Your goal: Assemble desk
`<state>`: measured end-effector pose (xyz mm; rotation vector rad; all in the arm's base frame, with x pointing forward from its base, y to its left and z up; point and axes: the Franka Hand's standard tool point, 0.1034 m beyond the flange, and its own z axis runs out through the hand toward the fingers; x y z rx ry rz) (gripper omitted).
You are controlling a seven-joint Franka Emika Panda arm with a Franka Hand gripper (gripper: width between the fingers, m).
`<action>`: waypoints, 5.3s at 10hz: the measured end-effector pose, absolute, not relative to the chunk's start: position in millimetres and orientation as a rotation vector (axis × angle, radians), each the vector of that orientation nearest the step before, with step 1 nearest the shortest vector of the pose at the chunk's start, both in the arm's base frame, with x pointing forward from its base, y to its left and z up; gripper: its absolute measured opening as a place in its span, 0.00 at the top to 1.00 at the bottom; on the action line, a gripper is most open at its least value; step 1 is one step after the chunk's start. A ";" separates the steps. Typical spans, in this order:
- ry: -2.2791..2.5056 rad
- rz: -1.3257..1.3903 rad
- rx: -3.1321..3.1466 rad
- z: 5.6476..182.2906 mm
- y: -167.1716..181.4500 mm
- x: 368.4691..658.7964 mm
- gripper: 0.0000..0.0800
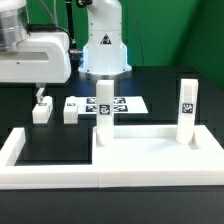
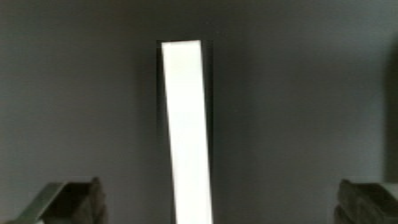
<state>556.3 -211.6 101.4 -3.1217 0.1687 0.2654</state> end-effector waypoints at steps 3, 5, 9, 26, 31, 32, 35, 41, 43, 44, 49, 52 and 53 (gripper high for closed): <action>0.295 0.771 -2.852 85.2 -191.0 499.3 0.19; 0.309 1.023 -2.734 81.9 -196.1 497.9 0.19; 0.379 1.334 -2.577 62.0 -184.0 474.5 0.19; 0.356 1.261 -2.681 42.5 -143.9 454.1 0.19; 0.365 1.287 -2.686 34.3 -145.2 447.1 0.19; 0.365 1.286 -2.687 34.3 -145.4 447.3 0.19; 0.403 1.318 -2.598 40.8 -142.8 438.1 0.19; 0.407 1.287 -2.613 43.1 -140.0 438.8 0.19; 0.407 1.291 -2.614 37.1 -137.6 436.4 0.19; 0.409 1.291 -2.615 35.7 -137.7 435.8 0.19; 0.423 1.326 -2.599 30.7 -136.5 430.9 0.19; 0.425 1.334 -2.592 29.7 -137.3 429.9 0.19; 0.426 1.335 -2.592 29.7 -137.4 429.8 0.19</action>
Offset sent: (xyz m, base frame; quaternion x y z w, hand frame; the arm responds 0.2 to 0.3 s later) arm -0.0146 0.0107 -0.0033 0.0976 -0.3220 0.0749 0.9387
